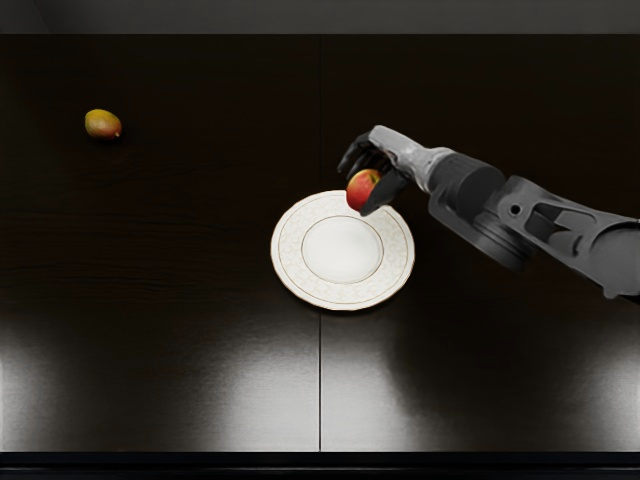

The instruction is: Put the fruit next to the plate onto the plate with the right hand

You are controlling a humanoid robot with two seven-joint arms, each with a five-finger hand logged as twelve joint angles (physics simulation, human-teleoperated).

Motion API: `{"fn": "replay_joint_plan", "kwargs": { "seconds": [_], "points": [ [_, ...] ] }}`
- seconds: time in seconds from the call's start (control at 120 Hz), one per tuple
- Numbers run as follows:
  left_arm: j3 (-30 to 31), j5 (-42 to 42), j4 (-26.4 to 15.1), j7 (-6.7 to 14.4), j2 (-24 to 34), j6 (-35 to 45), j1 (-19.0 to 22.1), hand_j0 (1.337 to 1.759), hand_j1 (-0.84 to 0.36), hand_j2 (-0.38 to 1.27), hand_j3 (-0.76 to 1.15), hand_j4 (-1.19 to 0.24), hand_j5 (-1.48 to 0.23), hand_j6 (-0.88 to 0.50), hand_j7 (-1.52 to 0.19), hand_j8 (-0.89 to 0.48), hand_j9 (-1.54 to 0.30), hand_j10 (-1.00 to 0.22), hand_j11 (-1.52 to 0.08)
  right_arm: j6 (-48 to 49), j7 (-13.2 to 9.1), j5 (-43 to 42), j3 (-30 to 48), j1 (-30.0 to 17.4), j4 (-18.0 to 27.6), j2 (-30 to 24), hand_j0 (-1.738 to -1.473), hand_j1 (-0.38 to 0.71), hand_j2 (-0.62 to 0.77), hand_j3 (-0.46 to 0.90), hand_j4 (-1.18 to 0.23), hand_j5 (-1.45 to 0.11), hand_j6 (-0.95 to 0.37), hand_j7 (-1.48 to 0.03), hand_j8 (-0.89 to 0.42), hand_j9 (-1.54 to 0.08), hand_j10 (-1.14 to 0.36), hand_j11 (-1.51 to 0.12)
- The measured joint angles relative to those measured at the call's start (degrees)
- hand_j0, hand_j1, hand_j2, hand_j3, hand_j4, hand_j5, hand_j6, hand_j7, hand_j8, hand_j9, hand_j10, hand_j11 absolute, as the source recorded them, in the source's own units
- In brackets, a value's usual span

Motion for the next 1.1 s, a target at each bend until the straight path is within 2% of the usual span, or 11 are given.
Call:
{"fn": "replay_joint_plan", "kwargs": {
  "seconds": [1.1],
  "points": [
    [0.0,0.0,0.0,0.0,0.0,0.0,0.0,1.658,0.07,0.05,0.0,-0.23,-0.3,-0.23,-0.3,-0.23,-0.3,-0.23,-0.3,-0.9,0.1,-1.0,-4.1,-1.9,-1.8,7.5,-1.655,0.2,0.2,0.0,-0.61,-0.79,-0.59,-0.79,-0.43,-0.78,-0.52,-0.77]
  ]
}}
